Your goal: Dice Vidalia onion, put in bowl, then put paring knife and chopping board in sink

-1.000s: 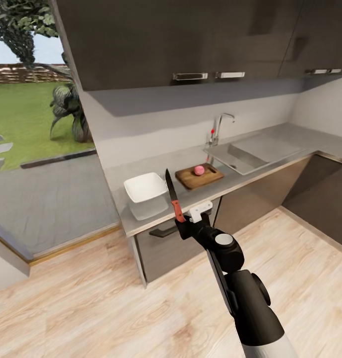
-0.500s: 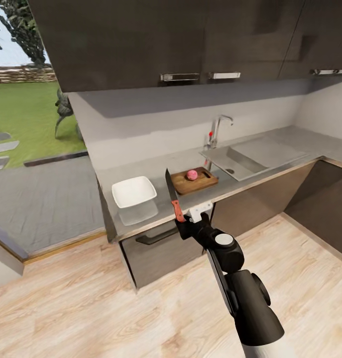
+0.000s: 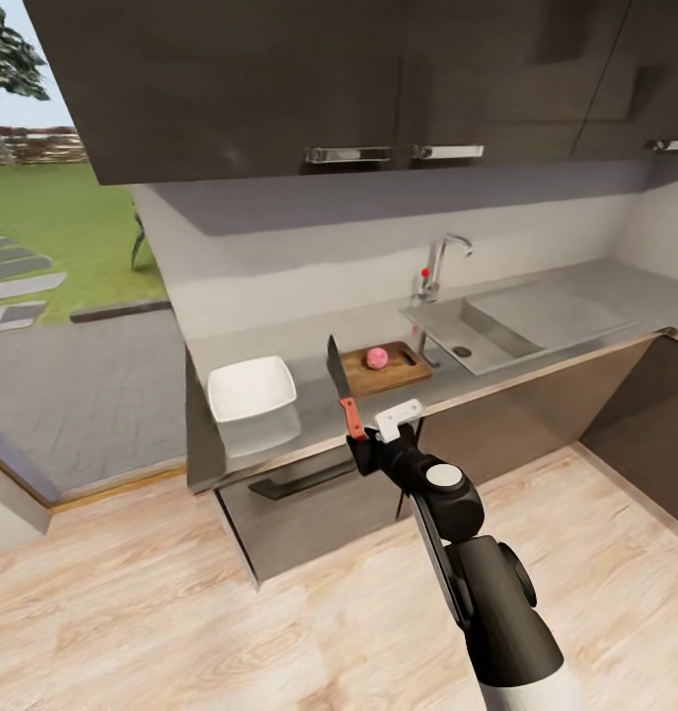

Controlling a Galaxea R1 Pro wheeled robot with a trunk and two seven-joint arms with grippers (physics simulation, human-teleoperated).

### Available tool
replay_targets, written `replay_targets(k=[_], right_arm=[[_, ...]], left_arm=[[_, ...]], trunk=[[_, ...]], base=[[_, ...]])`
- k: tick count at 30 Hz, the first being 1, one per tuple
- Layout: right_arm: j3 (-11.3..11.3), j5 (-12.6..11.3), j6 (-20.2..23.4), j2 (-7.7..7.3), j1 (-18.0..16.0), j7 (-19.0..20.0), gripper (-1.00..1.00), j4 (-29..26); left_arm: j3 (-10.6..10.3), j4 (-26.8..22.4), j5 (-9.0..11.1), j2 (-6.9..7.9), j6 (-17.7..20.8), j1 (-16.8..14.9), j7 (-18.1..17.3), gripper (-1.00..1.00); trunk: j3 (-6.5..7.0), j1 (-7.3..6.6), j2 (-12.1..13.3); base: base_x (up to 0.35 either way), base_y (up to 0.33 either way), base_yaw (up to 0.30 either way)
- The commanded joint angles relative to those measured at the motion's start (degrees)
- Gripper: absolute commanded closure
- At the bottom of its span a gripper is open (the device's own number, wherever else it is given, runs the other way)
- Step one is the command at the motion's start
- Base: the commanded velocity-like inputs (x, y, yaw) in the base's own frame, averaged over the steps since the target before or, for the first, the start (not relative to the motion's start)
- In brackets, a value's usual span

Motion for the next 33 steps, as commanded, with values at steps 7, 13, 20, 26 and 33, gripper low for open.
replay_targets(k=[7,13,20,26,33], right_arm=[[0.0,0.6,0.2,0.01,0.0,0.4,1.00,-0.1],[0.0,0.6,0.2,0.01,0.0,0.4,1.00,-0.1],[0.0,0.6,0.2,0.01,0.0,0.4,1.00,-0.1],[0.0,0.6,0.2,0.01,0.0,0.4,1.00,-0.1],[0.0,0.6,0.2,0.01,0.0,0.4,1.00,-0.1]], left_arm=[[-0.1,-0.1,0.3,-0.01,-0.1,0.0,0.1,-1.00],[-0.1,-0.1,0.3,-0.01,-0.1,0.0,0.0,-1.00],[-0.1,-0.1,0.3,-0.01,-0.1,0.0,0.0,-1.00],[-0.1,-0.1,0.3,-0.01,-0.1,0.0,0.0,-1.00],[-0.1,-0.1,0.3,-0.01,-0.1,0.0,0.0,-1.00]], trunk=[[-0.10,0.05,-0.1],[-0.10,0.05,-0.1],[-0.10,0.05,-0.1],[-0.10,0.05,-0.1],[-0.10,0.05,-0.1]], base=[[0.130,-0.284,0.193],[0.080,-0.297,0.195],[0.007,-0.311,0.196],[0.000,-0.312,0.195],[0.025,-0.312,0.195]])
